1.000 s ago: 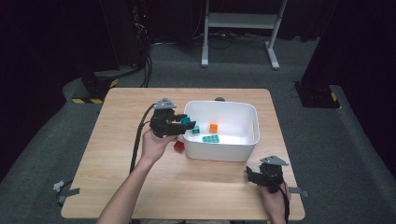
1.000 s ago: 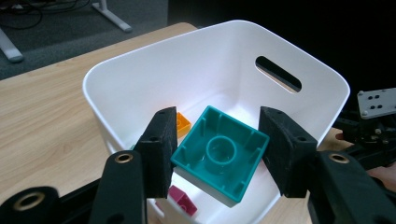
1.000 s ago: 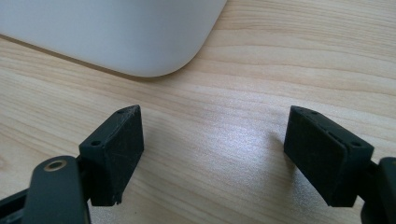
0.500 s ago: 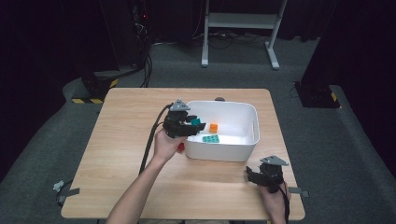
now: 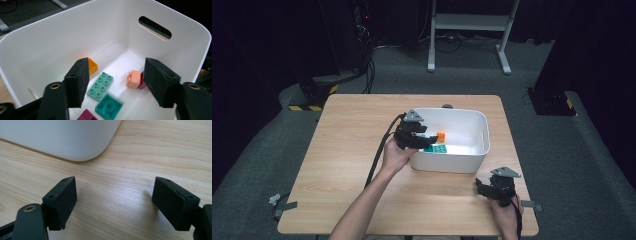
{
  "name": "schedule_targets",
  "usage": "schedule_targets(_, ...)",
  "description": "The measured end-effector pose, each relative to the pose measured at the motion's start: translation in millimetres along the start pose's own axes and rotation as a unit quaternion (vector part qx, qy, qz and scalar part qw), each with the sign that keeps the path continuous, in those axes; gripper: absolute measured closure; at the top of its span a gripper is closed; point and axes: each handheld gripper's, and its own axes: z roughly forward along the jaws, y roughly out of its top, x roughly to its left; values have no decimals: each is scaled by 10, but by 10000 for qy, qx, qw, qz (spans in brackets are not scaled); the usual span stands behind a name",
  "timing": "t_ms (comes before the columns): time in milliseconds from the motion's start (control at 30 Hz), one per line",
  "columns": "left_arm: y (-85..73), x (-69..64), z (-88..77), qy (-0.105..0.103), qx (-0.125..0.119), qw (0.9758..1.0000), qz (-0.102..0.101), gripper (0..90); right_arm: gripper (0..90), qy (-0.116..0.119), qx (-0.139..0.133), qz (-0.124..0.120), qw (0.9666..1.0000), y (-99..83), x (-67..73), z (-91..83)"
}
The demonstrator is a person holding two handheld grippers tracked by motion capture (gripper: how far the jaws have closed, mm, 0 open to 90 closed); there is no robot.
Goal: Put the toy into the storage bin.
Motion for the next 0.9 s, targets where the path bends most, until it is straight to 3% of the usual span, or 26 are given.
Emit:
schedule_targets(300, -68, 2, -209, 99, -158, 9998, 33, 301, 201, 3, -1, -1, 10000, 0, 0, 0)
schedule_targets(400, -103, 41, -285, 126, -263, 9996, -54, 296, 201, 3, 0, 0, 10000, 0, 0, 0)
schedule_targets(433, -147, 95, -373, 59, -407, 9989, -244, 292, 201, 3, 0, -1, 10000, 0, 0, 0)
schedule_targets(467, -161, 109, -402, 51, -443, 9986, -275, 288, 201, 3, 1, -1, 10000, 0, 0, 0)
schedule_targets(600, -256, 168, -574, 156, -620, 9972, -376, 284, 201, 3, 0, -1, 10000, 0, 0, 0)
schedule_targets(767, -363, 232, -735, 328, -583, 9971, -365, 287, 201, 3, -1, -1, 10000, 0, 0, 0)
schedule_targets(900, -469, 273, -895, 406, -719, 9955, -469, 287, 201, 2, -1, -2, 10000, 0, 0, 0)
